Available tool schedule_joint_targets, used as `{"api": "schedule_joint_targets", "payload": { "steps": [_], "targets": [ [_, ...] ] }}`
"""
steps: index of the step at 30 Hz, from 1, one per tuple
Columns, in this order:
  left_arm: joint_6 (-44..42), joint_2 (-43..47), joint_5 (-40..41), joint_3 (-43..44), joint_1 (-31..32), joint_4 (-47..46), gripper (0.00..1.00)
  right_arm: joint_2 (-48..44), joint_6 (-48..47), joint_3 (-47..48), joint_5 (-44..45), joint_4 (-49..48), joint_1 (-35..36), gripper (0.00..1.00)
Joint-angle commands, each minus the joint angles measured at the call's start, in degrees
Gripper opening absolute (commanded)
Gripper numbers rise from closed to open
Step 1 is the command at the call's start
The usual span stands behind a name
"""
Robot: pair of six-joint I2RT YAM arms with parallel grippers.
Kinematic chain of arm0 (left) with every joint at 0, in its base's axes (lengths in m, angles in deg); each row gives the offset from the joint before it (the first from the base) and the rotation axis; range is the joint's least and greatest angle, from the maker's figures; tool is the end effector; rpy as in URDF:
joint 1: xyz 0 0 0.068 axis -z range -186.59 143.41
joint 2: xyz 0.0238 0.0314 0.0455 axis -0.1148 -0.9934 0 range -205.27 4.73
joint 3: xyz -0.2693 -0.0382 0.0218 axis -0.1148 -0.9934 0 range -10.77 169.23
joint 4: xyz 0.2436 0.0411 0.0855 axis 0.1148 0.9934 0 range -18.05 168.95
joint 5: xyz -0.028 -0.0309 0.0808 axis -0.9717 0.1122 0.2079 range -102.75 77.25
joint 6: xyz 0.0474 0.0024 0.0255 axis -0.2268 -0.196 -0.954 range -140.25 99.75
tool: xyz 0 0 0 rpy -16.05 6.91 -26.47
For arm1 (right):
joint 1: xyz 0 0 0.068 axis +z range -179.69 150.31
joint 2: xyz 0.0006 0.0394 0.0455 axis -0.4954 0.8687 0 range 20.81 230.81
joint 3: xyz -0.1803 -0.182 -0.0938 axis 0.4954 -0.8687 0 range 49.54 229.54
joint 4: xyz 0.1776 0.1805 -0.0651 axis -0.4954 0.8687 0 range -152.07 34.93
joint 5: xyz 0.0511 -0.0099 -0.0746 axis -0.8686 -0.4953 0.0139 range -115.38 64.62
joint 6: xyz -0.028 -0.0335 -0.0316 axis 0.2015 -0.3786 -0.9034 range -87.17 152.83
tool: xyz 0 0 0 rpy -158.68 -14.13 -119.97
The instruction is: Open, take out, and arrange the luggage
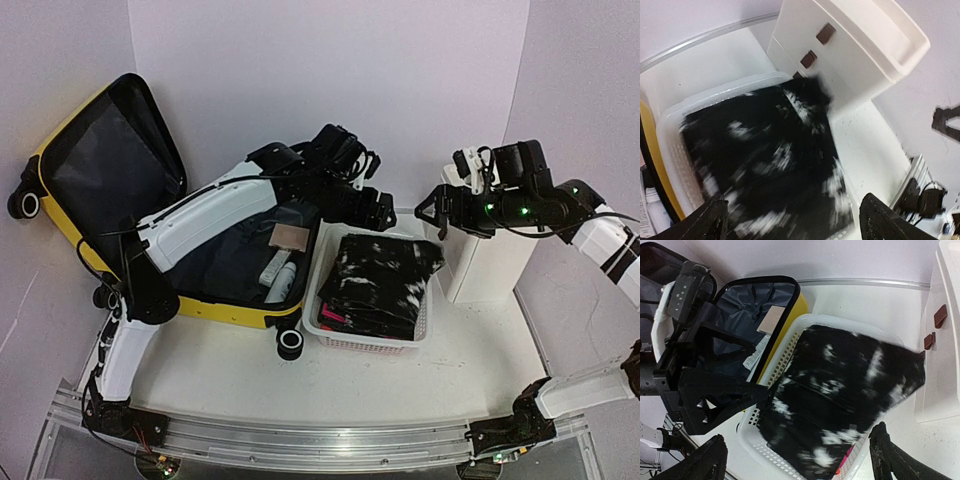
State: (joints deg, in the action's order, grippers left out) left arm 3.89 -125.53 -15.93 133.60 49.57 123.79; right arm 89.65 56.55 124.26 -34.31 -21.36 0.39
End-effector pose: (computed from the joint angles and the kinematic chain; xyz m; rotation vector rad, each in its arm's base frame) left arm 0.2769 -0.4166 0.3660 0.6813 2.2576 -0.7962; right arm 0.2152 0.1311 0.3822 -0.2172 2.2472 0.6905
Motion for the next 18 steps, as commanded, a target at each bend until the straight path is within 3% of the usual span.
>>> {"api": "schedule_joint_targets", "payload": {
  "steps": [1,6,10,13,18],
  "targets": [
    [-4.4,14.1,0.6,-9.5,-1.7,-5.0,0.94,0.0,-0.1,2.1,2.5,2.7,0.1,0.98],
    [-4.8,22.5,0.0,-22.9,-6.4,-7.0,0.94,6.4,-3.8,5.2,-0.8,7.9,0.2,0.98],
    [-3.1,22.4,-5.5,-29.8,-8.6,-10.5,0.89,13.1,-3.8,7.6,-0.1,11.5,0.3,0.94],
    [-2.3,19.7,-7.1,-30.2,-8.7,-11.0,0.86,18.9,-2.1,9.5,6.3,13.5,0.4,0.86],
    [-2.3,17.9,-8.5,-31.3,-8.7,-11.5,0.84,28.0,2.2,13.5,21.3,15.5,0.4,0.83]
  ]
}}
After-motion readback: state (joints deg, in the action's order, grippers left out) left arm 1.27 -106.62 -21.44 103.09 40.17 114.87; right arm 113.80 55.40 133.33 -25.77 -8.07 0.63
